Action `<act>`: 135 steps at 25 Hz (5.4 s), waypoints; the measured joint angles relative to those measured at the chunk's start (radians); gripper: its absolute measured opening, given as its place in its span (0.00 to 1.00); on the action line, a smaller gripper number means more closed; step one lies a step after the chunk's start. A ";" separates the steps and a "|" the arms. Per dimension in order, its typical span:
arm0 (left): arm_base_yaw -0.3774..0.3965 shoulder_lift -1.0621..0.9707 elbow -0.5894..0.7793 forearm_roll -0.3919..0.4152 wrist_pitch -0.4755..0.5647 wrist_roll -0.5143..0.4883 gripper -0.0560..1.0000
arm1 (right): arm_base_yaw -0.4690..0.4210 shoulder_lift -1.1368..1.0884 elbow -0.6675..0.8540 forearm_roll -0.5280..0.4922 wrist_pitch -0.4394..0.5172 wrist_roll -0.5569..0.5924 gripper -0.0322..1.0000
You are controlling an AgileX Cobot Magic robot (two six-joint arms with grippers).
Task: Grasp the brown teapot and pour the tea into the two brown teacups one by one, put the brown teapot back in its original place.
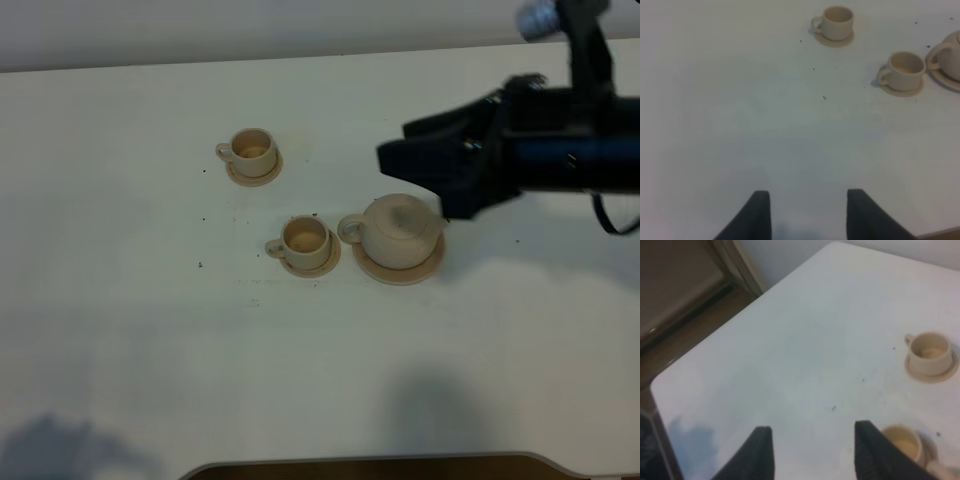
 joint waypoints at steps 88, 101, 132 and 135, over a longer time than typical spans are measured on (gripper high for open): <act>0.005 0.001 0.001 -0.004 0.001 -0.002 0.39 | 0.159 0.529 -0.803 -1.213 0.518 0.750 0.50; 0.005 0.001 0.001 -0.004 0.001 -0.002 0.39 | 0.159 0.529 -0.803 -1.380 0.594 0.910 0.49; 0.005 0.001 0.001 -0.004 0.001 -0.002 0.39 | 0.152 0.529 -0.803 -1.235 -0.507 1.398 0.45; 0.005 0.001 0.001 -0.004 0.001 -0.002 0.39 | 0.138 0.529 -0.788 -1.198 -0.491 1.404 0.45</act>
